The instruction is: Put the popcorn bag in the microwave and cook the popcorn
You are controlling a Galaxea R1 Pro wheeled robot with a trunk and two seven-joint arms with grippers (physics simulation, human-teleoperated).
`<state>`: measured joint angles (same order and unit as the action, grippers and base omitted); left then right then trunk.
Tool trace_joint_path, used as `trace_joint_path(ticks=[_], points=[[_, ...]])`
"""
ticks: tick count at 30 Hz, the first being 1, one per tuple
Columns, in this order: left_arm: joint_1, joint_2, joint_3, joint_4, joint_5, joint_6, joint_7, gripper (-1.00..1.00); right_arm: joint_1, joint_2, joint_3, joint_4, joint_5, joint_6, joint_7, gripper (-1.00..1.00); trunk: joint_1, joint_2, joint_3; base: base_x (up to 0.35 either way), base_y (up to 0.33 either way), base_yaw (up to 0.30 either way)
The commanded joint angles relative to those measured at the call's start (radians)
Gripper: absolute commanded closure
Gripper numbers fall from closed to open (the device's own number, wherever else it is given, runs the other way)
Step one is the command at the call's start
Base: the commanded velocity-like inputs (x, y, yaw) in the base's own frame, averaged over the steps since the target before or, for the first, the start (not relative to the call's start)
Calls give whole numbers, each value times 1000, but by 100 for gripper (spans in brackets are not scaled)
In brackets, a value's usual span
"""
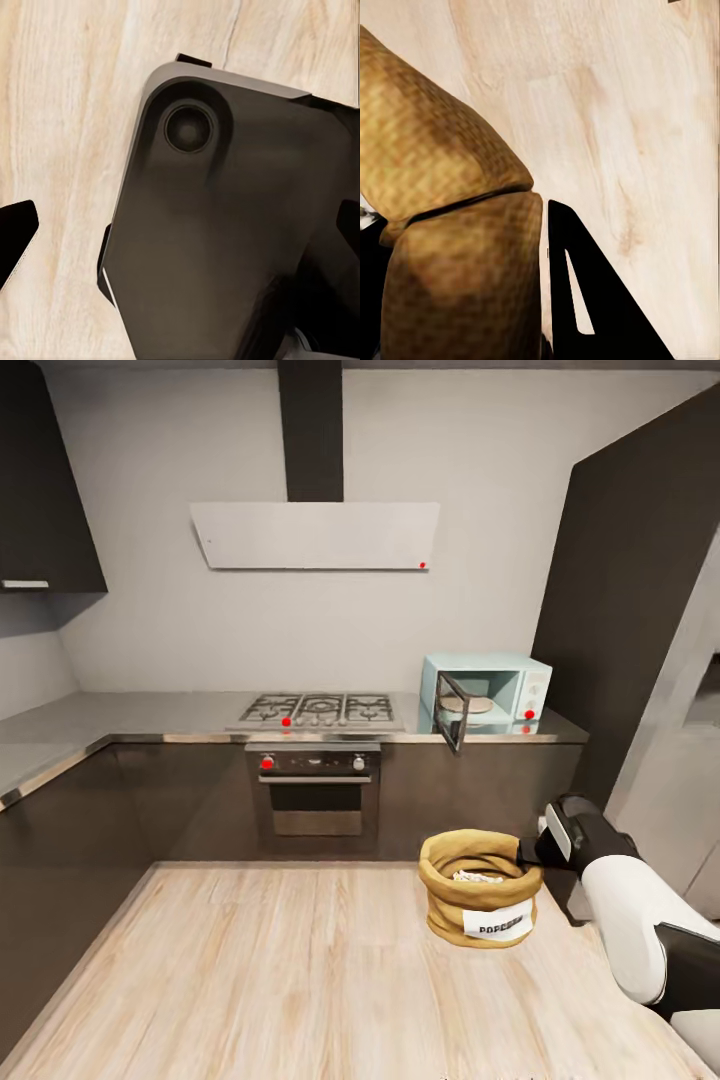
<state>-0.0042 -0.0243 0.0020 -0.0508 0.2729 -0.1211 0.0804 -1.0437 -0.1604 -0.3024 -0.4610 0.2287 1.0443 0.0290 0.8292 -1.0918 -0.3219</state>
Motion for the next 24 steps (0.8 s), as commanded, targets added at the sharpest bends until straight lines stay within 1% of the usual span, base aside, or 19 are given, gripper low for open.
trace_joint_path(ticks=[1, 9, 12, 24], points=[[0, 0, 0, 0, 3, -3, 2, -100, -1, 1, -6, -1, 6, 3, 4, 100, 0, -1, -1, -1, 0, -295], [0, 0, 0, 0, 5, -3, 2, -100, -1, -6, -7, -1, 6, 3, 5, 100, 0, -1, 2, 0, 0, -295], [0, 0, -1, 0, 6, -3, 2, -100, -1, -13, -7, -1, 6, 3, 5, 100, 0, -1, 4, 0, 0, -295], [0, 1, 0, 0, 8, -4, 2, -100, -1, -15, -7, 4, 6, 3, 5, 100, 0, -1, 9, 0, 0, -295]])
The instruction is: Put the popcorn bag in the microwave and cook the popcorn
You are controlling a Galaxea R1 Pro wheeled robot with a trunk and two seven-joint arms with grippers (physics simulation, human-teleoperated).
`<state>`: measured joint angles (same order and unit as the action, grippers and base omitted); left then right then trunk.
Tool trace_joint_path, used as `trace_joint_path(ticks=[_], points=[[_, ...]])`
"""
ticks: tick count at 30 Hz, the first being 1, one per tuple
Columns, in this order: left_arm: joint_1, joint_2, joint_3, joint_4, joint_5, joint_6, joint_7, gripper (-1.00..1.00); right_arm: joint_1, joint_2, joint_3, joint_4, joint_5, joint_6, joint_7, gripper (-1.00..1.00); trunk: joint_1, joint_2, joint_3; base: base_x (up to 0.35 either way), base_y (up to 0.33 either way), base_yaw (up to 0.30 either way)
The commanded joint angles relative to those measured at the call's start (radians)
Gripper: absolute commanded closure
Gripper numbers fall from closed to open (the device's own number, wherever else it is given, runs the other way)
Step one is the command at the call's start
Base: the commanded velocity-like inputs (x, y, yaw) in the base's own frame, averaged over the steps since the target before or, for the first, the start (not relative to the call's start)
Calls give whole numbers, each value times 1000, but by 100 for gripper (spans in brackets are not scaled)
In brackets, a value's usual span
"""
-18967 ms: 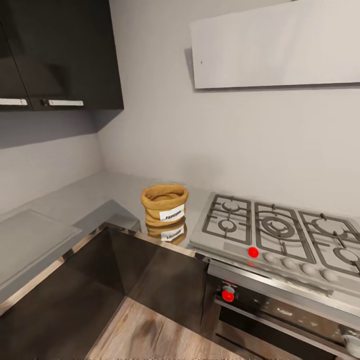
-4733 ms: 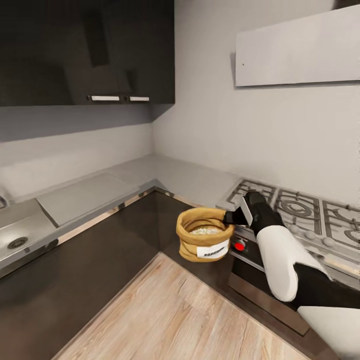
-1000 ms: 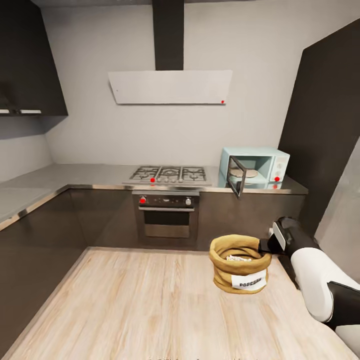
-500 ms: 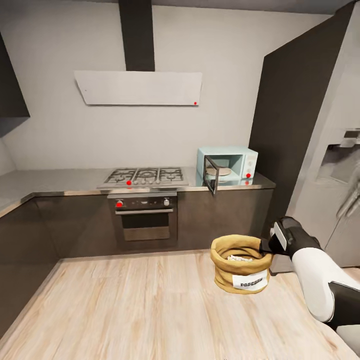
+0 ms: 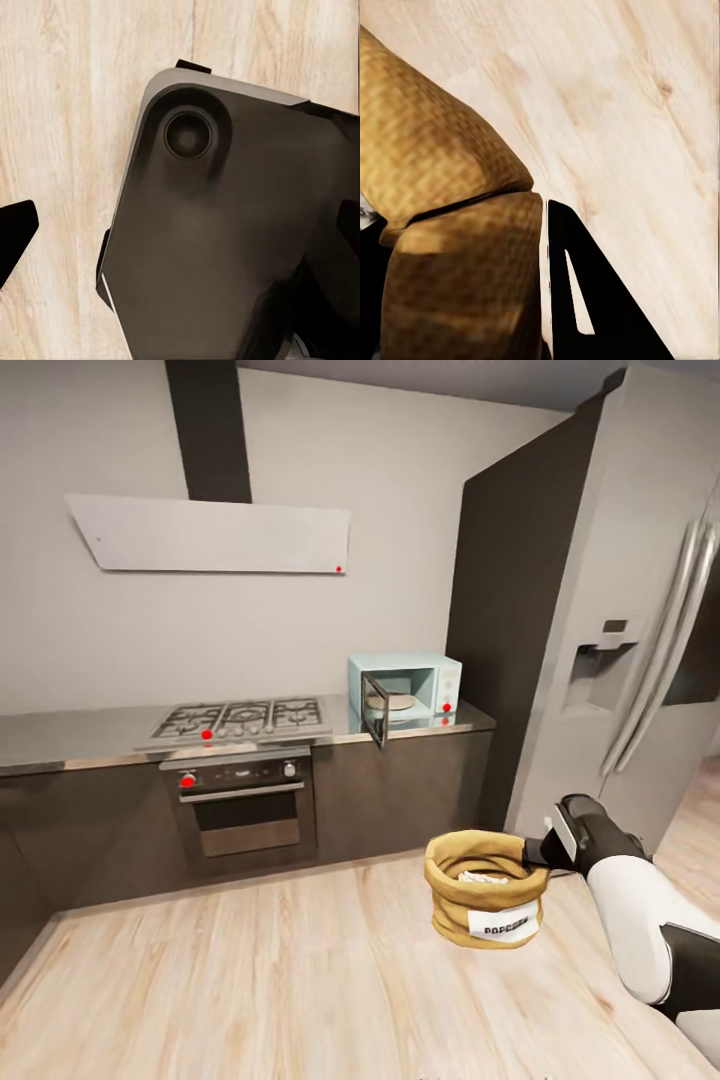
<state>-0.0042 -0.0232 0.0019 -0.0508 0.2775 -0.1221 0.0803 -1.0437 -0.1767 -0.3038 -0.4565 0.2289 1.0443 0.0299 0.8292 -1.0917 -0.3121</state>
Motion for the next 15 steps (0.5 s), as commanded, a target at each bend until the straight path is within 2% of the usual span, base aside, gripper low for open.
trace_joint_path(ticks=[1, 4, 15], points=[[0, 0, 0, 0, 3, -3, 2, -100, -1, 0, -6, -1, 6, 3, 4, 100, 0, -1, -1, 0, 0, -295], [0, 0, 0, 0, 3, -3, 2, -100, -1, -8, -6, -1, 6, 3, 3, 100, 0, -1, 0, 0, 0, -295], [0, 0, 4, 0, 3, -4, 2, -100, -1, -9, -6, -1, 6, 3, 3, 100, 0, -1, 5, 0, 0, -295]])
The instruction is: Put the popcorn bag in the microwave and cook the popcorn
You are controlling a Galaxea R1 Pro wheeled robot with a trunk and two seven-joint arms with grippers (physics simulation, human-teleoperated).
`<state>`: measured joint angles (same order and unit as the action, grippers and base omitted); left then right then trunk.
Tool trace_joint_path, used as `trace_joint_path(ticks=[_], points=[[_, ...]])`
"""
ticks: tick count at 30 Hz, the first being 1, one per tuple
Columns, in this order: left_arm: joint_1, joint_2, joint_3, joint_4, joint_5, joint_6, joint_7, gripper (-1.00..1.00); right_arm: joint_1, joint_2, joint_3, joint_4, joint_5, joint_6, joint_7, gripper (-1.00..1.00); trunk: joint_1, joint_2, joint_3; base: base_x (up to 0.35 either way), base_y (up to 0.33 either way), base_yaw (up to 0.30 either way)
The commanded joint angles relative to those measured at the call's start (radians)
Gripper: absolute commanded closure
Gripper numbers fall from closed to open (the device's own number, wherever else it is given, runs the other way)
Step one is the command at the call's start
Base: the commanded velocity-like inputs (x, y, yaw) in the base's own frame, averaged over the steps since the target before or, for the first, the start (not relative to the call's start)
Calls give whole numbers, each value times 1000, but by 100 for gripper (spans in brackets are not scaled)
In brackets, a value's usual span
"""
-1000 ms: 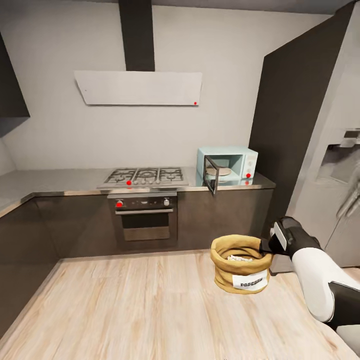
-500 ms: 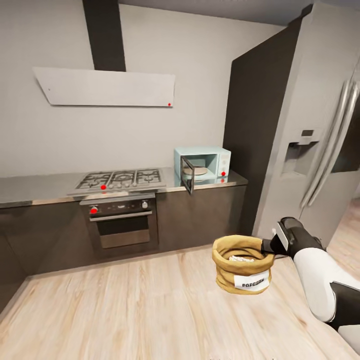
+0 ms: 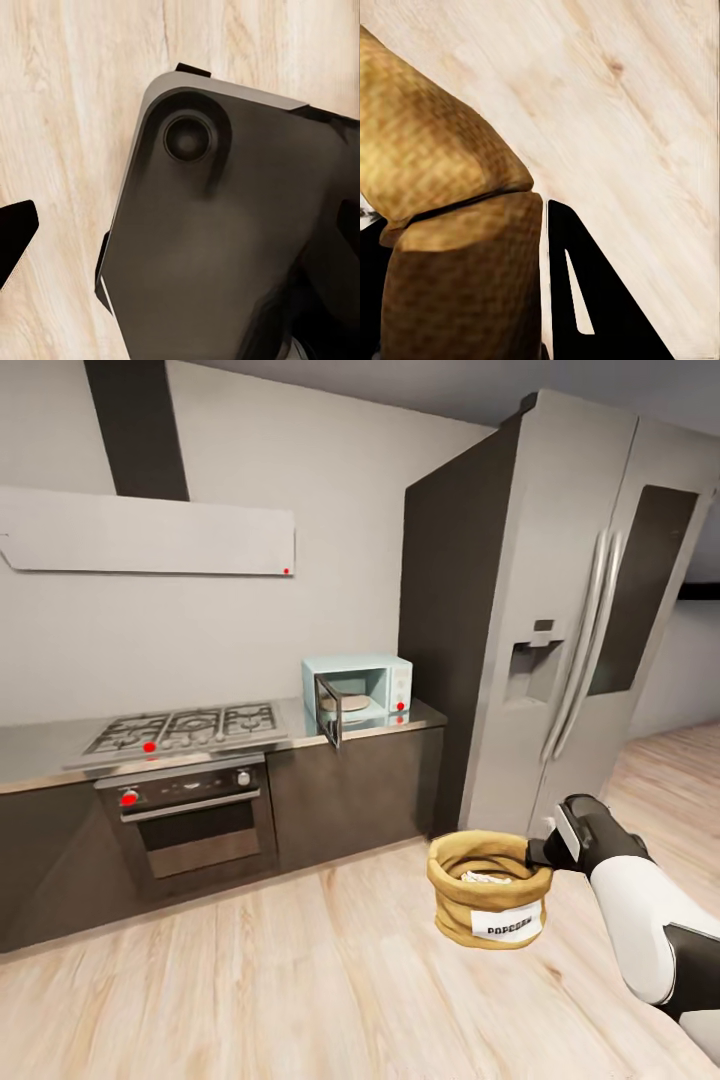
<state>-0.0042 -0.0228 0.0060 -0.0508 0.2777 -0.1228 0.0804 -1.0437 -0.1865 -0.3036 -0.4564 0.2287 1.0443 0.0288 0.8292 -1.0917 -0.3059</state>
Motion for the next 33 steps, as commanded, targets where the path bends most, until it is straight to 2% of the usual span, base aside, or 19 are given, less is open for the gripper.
trace_joint_path(ticks=[1, 28, 33], points=[[0, 0, 1, 0, 3, -3, 2, -100, -1, 1, -6, -1, 6, 3, 4, 100, 0, -1, -1, 0, 0, -295], [0, 0, -1, 0, 6, -2, -5, -100, -1, -5, -6, 3, 6, 3, 5, 100, 0, -1, 0, 0, 0, -295], [0, -2, -4, 0, 0, 21, -10, -100, -1, -5, -5, 47, 14, 3, 3, 100, 0, -1, -1, 203, 0, -64]])
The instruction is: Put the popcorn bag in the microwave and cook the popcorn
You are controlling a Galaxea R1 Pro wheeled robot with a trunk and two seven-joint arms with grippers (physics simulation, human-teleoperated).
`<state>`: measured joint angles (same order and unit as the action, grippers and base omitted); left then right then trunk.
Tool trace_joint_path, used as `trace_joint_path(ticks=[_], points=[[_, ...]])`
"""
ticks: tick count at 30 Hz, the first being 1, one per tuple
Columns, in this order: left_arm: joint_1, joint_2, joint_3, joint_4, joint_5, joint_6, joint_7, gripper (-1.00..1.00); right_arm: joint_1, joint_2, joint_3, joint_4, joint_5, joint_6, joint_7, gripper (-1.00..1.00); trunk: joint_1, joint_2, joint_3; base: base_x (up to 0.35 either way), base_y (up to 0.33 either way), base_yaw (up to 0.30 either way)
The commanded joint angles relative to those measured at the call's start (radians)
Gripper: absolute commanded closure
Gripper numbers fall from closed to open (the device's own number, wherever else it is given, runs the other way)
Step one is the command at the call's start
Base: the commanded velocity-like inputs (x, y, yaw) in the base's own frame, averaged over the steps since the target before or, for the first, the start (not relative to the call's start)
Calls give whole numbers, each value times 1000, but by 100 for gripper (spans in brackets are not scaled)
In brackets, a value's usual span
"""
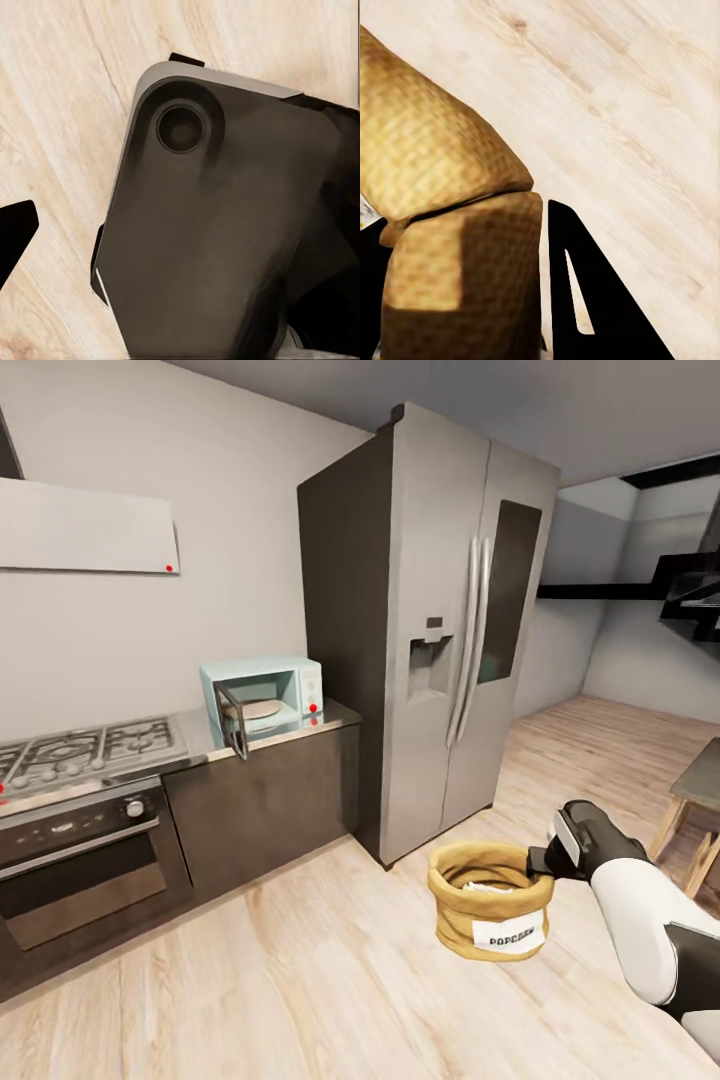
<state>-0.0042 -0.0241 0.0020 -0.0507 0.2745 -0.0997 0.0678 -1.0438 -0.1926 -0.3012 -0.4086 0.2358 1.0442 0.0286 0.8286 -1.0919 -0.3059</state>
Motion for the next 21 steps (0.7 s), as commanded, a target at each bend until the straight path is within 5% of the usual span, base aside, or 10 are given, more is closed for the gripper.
trace_joint_path(ticks=[1, 21], points=[[0, 0, 0, 0, 3, 4, 2, -100, -1, 1, -7, 1, 6, -11, 4, 100, 1, -1, -1, 322, 0, -3], [0, 0, 0, 0, 3, 14, 2, -100, -1, 2, -7, -1, 9, -28, 1, 100, 1, -1, -1, 329, 0, 0]])
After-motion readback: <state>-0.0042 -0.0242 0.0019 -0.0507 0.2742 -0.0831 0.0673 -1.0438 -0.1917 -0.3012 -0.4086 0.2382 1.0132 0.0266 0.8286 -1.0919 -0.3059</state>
